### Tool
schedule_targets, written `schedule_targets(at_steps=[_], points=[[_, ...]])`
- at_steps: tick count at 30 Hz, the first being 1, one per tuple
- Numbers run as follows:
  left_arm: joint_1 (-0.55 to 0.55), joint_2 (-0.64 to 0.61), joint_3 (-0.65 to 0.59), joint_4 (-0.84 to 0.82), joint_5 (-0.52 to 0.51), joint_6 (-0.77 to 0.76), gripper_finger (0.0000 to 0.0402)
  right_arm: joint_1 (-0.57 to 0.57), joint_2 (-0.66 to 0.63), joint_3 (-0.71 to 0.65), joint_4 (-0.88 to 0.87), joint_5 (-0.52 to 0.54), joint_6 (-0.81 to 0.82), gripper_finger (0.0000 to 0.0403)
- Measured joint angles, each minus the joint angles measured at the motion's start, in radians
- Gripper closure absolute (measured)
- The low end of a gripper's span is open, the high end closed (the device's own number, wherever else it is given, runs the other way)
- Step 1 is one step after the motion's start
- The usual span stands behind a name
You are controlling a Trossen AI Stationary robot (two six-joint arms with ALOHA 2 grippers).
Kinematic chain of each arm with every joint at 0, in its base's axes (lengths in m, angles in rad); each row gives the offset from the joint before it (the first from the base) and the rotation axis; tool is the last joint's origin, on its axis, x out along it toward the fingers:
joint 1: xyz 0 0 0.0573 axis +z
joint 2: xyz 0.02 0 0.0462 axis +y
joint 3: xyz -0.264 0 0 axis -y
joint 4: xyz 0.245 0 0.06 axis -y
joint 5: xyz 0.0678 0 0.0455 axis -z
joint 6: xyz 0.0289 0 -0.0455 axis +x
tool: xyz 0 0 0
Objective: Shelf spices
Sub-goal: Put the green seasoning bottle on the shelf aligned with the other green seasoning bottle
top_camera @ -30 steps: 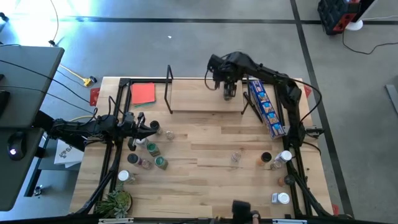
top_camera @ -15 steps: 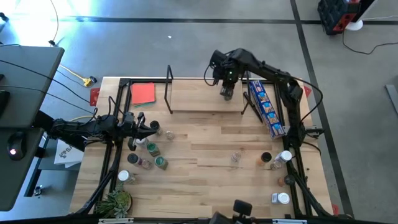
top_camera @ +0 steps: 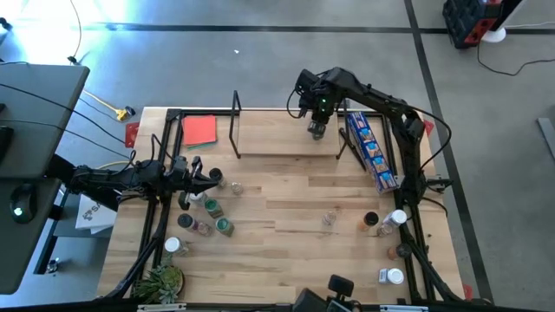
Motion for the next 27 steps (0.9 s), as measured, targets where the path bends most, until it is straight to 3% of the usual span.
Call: schedule_targets(at_steps=[11, 20, 27], points=[[0.000, 0.000, 0.000, 0.000, 0.000, 0.000, 0.0401, -0.039, 0.006, -0.003, 0.082, 0.028, 0.008, 0.0346], [0.000, 0.000, 0.000, -0.001, 0.000, 0.001, 0.0401, -0.041, 0.011, -0.007, 0.042, 0.017, 0.008, 0.0346], [0.000, 0.000, 0.001, -0.016, 0.001, -0.016, 0.0401, 0.019, 0.011, 0.028, -0.031, 0.022, 0.059, 0.0346]])
